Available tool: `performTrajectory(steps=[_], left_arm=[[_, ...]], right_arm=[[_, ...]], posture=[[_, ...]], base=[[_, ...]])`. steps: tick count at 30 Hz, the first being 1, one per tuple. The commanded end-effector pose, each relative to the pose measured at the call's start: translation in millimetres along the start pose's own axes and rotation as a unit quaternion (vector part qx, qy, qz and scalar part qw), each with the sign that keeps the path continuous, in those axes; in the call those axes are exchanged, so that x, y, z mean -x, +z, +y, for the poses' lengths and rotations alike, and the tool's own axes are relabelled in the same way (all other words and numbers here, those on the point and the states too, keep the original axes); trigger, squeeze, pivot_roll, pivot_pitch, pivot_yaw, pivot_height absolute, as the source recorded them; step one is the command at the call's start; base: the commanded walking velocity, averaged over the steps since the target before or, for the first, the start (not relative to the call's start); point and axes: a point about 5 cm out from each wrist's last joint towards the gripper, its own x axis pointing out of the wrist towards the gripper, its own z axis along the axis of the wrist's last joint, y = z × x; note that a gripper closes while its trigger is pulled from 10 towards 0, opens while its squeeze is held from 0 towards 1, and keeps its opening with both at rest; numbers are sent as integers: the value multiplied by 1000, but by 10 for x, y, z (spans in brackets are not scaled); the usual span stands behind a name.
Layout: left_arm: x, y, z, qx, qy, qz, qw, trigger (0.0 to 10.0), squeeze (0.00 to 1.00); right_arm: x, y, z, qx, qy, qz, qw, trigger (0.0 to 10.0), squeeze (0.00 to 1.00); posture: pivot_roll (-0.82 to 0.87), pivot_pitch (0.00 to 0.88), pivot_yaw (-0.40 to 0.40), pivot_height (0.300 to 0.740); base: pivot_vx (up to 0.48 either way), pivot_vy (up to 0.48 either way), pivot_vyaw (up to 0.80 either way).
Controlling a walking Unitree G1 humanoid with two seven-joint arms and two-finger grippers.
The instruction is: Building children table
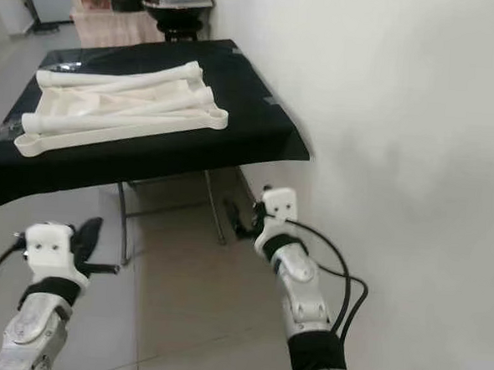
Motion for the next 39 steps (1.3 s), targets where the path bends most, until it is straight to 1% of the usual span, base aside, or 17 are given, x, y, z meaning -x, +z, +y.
performTrajectory(steps=[1,2,3,4,6,8,9,11,14,15,18,20,22,24,27,31,39], left_arm=[[11,7,16,6,12,7,1000,10000,0],[11,7,16,6,12,7,1000,10000,0],[-86,104,27,25,24,-4,999,10000,0],[-128,139,29,35,25,-9,999,10000,0],[-187,167,21,43,21,-12,999,10000,0],[-236,168,-13,38,7,-9,999,10000,0],[-236,168,-13,38,7,-9,999,10000,0],[-251,111,-95,20,-22,6,1000,10000,0],[-251,111,-95,20,-22,6,1000,10000,0],[-227,97,-124,17,-27,13,999,10000,0],[-217,96,-131,16,-28,16,999,10000,0],[-232,100,-130,20,-29,18,999,10000,0],[-290,130,-148,18,-40,20,999,10000,0],[-312,143,-157,15,-46,20,999,10000,0],[-333,156,-163,15,-54,21,998,10000,0],[-344,168,-147,24,-59,23,998,10000,0],[-399,220,-154,46,-59,18,997,10000,0]], right_arm=[[-19,17,26,-10,5,3,1000,10000,0],[-19,17,26,-10,5,3,1000,10000,0],[-110,137,-32,15,9,-3,1000,10000,0],[-144,173,-50,18,11,-5,1000,10000,0],[-159,199,-37,25,20,-1,999,10000,0],[-150,217,-11,32,28,1,999,10000,0],[-150,217,-11,32,28,1,999,10000,0],[-123,194,7,39,38,8,998,10000,0],[-123,194,7,39,38,8,998,10000,0],[-113,171,12,41,44,15,998,10000,0],[-114,157,5,41,43,22,998,10000,0],[-123,156,-1,42,46,26,998,10000,0],[-151,180,33,50,61,22,997,10000,0],[-161,190,53,56,67,20,996,10000,0],[-177,196,71,59,69,22,996,10000,0],[-199,242,58,37,59,14,997,10000,0],[-254,313,47,40,58,0,998,10000,0]], posture=[[-69,0,38,740],[-69,0,38,740],[-73,0,31,740],[-73,0,31,740],[-85,0,36,740],[-93,0,41,740],[-93,0,41,740],[-85,0,41,740],[-85,0,41,740],[-73,0,36,740],[-73,0,36,740],[-73,0,43,740],[-75,0,53,740],[-75,0,53,740],[-78,0,62,740],[-74,0,69,740],[-73,0,68,740]], base=[[0,0,0],[0,0,0],[0,0,0],[0,0,0],[0,0,0],[0,0,0],[0,0,0],[291,0,800],[315,0,800],[349,0,0],[376,0,0],[394,0,0],[412,0,794],[412,0,788],[416,0,0],[423,0,0],[422,0,0]])
